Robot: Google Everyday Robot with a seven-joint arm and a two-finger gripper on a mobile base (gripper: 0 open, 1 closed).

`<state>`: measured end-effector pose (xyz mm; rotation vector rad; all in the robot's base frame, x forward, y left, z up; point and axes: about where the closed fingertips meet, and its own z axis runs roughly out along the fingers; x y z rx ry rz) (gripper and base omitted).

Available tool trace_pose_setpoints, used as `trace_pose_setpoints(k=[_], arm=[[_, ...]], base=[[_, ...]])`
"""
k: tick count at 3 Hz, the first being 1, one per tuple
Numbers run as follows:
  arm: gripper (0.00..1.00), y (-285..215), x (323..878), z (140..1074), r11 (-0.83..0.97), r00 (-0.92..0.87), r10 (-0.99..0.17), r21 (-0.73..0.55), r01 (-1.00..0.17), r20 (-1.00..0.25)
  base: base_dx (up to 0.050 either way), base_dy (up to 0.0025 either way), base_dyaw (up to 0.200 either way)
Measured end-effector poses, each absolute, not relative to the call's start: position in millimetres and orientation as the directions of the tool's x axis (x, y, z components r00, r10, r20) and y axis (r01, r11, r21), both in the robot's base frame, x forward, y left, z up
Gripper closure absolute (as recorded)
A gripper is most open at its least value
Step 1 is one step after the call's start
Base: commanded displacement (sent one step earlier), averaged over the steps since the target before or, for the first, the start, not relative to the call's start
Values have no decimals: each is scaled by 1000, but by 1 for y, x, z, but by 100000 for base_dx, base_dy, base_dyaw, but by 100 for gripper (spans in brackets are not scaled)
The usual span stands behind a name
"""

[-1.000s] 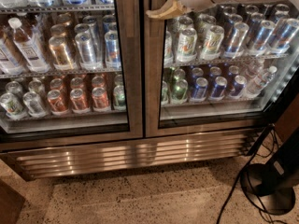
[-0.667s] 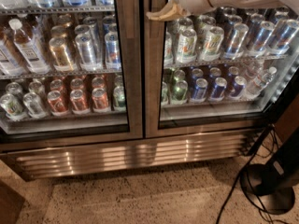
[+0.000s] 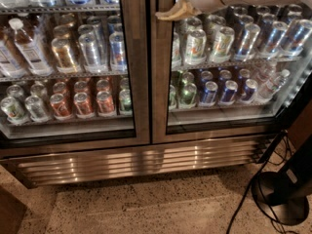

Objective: Open right fridge door

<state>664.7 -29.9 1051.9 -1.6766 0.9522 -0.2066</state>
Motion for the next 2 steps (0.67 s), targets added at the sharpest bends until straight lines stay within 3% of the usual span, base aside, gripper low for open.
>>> trace_pose_setpoints(k=[2], arm=[[100, -31, 665, 1049, -34, 655, -694, -896, -443, -298]], base=[[0, 0, 0]])
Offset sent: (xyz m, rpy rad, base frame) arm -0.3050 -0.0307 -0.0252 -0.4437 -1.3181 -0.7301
